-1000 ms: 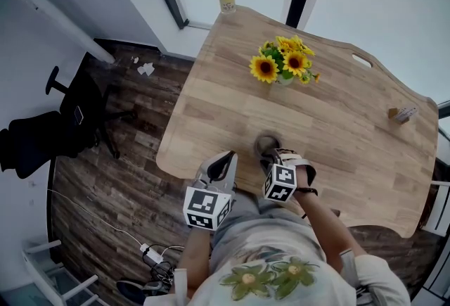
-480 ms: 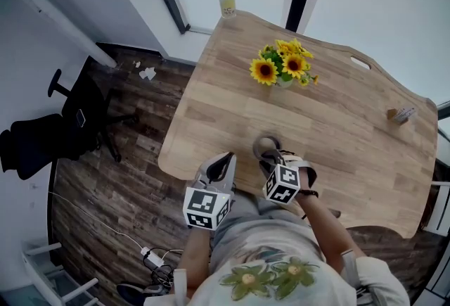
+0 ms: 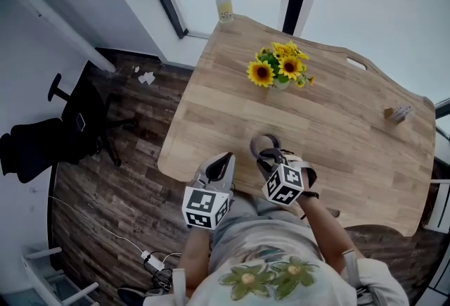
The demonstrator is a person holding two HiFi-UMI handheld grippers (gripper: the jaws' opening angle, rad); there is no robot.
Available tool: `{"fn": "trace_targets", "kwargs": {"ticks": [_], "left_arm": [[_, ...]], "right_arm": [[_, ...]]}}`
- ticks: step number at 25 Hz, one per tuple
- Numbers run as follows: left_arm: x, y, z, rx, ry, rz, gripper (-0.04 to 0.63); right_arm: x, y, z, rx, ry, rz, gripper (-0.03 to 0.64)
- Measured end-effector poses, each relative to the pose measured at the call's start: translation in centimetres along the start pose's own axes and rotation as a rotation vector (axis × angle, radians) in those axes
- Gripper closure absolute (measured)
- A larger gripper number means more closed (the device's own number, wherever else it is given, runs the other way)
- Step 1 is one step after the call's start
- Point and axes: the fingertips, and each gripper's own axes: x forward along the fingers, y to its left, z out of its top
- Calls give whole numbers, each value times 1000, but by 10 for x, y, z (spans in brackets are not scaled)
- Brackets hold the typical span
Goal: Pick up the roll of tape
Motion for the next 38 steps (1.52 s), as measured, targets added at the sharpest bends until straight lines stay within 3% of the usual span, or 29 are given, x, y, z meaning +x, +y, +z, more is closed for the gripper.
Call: {"fn": "trace_targets", "kwargs": {"ticks": [26, 38], "left_arm": [[20, -18, 16, 21, -5, -74, 592], [27, -17, 22, 11, 1, -91, 592]], "right_arm": [[-62, -30, 32, 147, -187, -94, 545], [-92, -42, 46, 301, -324, -105, 545]]}}
